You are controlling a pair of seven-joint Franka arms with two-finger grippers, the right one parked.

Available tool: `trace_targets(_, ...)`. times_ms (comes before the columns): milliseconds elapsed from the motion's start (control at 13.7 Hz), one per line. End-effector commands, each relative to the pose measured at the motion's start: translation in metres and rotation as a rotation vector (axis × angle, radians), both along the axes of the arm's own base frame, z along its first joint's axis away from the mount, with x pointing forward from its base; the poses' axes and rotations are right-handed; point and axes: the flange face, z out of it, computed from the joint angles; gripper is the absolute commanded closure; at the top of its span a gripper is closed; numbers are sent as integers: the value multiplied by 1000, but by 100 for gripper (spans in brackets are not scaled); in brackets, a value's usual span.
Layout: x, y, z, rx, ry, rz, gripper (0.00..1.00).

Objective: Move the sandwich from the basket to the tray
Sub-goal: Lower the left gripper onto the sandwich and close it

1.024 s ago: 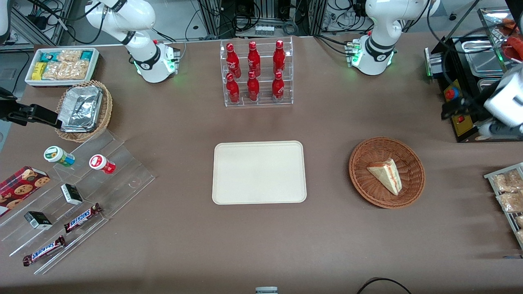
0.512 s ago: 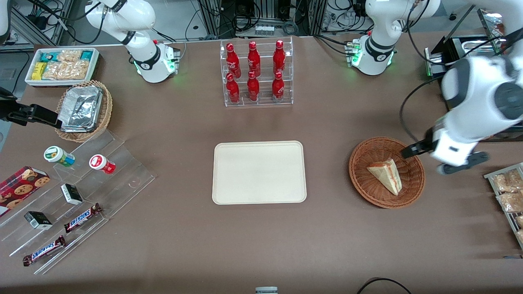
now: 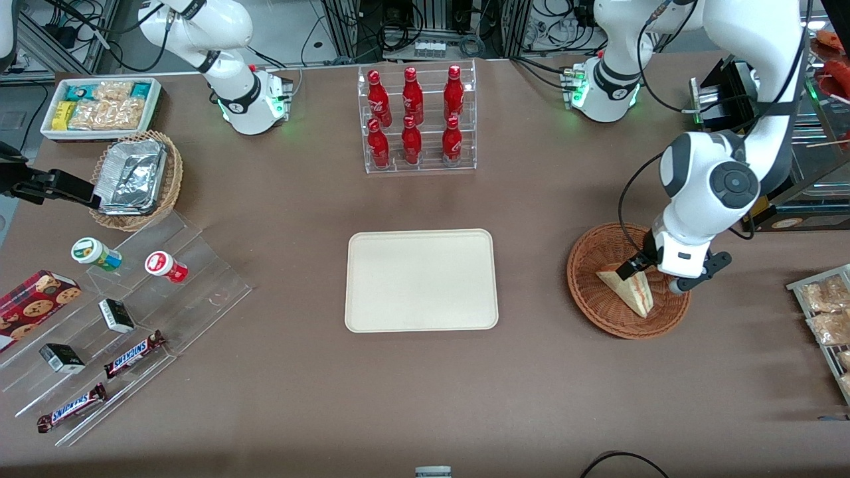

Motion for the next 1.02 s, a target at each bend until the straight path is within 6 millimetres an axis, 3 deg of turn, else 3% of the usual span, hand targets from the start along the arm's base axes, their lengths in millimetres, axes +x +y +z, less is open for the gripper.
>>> trace_targets(0,5,1,-18,4,-31,43,0)
trace_targets(293,6,3,-42,5,-22,48,1)
trace_targets(366,7,4,-49,5,-19,54,6)
trace_targets(585,6,3,-51,5,-15,63,63)
trace_targets(732,6,3,-47,5,-21,65,79)
trace_targets(878,7,3,-29,8,-14,60,79)
trace_targets(951,9,1,-7,25,4,39,79)
